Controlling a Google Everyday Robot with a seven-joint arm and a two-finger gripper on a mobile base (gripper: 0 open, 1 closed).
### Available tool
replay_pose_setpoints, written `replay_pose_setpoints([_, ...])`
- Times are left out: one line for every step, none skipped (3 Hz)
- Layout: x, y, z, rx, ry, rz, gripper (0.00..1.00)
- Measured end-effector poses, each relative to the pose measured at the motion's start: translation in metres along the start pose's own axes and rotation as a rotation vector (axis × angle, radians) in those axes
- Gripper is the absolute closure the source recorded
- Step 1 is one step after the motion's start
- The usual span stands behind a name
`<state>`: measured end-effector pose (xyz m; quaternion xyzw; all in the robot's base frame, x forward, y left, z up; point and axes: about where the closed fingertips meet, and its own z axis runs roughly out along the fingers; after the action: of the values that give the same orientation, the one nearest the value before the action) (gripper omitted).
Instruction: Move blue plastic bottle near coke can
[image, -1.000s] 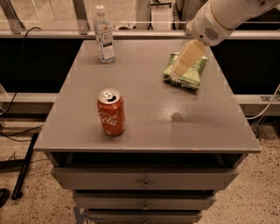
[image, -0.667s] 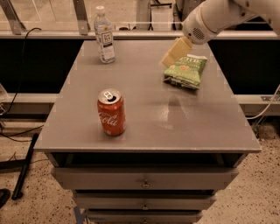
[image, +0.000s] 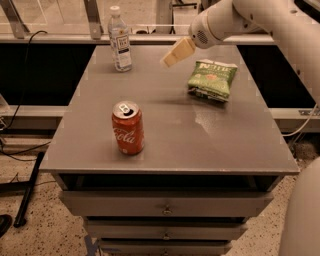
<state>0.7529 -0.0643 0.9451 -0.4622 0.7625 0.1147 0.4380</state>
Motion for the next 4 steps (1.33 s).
replay_pose_setpoints([-0.02,0.002,0.033,-0.002,-0.09,0.037,0.0])
replay_pose_setpoints([-0.039,0.005,0.066,-0.002,-0.189,0.058,0.0])
replay_pose_setpoints([-0.072,0.012,0.098,-0.026,-0.284,0.043,0.0])
replay_pose_setpoints([-0.09,0.014,0.114,-0.037,-0.326,0.034,0.0])
